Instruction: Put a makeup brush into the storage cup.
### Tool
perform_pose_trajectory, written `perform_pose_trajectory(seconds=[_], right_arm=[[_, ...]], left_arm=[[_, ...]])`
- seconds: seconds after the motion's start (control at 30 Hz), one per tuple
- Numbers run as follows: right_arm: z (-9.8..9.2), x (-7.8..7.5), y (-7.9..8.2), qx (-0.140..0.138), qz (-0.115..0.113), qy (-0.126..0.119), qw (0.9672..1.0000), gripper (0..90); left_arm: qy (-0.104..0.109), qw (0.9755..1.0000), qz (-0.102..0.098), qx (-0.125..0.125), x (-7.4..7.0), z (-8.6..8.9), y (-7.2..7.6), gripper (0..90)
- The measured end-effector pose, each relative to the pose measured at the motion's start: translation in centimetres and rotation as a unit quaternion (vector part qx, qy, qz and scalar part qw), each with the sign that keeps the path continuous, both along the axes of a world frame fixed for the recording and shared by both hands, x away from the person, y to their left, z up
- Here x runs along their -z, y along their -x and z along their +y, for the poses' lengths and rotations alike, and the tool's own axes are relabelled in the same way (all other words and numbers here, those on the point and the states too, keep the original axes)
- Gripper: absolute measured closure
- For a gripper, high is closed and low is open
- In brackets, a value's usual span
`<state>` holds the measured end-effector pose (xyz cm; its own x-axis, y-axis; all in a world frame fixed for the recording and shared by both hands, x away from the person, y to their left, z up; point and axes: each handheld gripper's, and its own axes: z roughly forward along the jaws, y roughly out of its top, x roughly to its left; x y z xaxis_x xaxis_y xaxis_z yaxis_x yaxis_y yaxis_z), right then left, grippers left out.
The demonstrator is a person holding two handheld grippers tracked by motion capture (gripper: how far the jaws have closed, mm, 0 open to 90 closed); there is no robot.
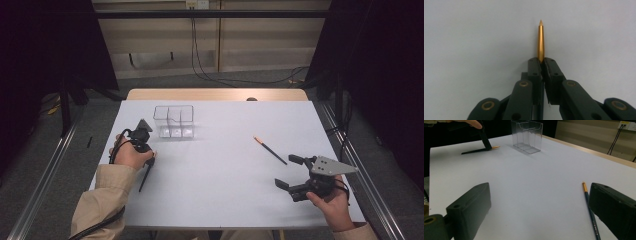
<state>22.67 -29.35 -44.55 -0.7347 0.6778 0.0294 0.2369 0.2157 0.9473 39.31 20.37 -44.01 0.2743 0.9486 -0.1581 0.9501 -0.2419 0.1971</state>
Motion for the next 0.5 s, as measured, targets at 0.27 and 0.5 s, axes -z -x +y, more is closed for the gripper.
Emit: perform_pose_trajectory(seconds=[0.27,0.5], right_arm=[[0.0,0.0,0.0,0.000,0.001,0.000,1.0000,4.1],[0.0,0.0,0.0,0.000,0.001,-0.001,1.0000,4.1]], left_arm=[[0.045,0.9981,-0.042,0.005,-1.7,0.6,0.3,84.2],[0.110,0.9878,-0.109,0.010,-2.8,0.9,1.0,84.1]])
